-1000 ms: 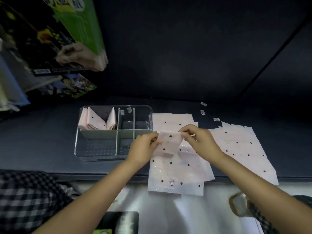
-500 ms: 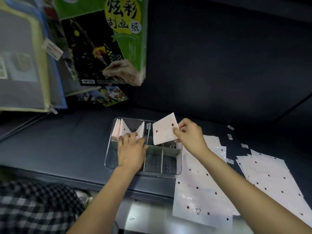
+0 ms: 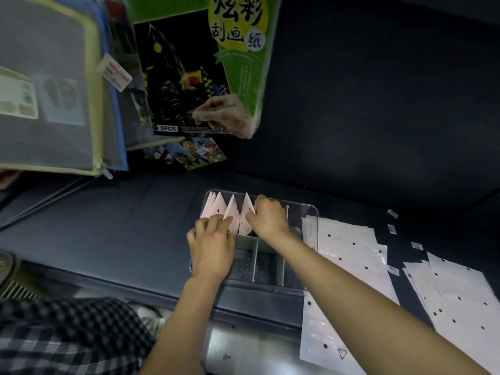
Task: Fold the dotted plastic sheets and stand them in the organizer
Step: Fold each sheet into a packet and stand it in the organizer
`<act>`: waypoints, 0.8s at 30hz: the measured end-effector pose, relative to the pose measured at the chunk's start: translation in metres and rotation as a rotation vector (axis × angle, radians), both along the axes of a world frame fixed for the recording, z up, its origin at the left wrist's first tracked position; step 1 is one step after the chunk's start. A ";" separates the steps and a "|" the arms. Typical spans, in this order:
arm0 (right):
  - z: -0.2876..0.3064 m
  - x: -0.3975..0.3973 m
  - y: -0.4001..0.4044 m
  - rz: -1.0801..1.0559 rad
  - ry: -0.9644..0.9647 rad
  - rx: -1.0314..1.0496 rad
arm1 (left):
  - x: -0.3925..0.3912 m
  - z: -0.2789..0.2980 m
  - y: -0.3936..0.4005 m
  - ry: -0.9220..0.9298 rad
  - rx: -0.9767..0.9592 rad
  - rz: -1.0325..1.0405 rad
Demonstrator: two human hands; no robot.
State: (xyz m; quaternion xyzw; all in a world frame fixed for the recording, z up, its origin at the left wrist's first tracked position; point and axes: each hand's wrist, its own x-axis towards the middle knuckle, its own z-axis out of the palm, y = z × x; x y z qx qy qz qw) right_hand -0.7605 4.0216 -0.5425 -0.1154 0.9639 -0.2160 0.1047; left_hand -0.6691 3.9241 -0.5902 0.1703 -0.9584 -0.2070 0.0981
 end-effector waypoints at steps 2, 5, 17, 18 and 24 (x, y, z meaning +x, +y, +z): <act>-0.006 -0.001 -0.011 -0.017 -0.073 -0.068 | 0.002 0.003 0.002 0.073 0.065 0.022; -0.013 0.001 -0.019 -0.052 -0.220 -0.250 | 0.003 0.007 0.005 0.231 0.116 0.082; -0.006 0.043 0.149 -0.046 -0.099 -0.432 | 0.001 -0.009 0.010 0.030 0.003 0.110; -0.008 0.050 0.176 -0.054 -0.081 -0.375 | 0.001 -0.005 0.015 0.056 -0.006 0.094; -0.036 0.109 0.306 0.019 -0.160 0.072 | 0.013 0.018 0.078 0.341 -0.028 -0.313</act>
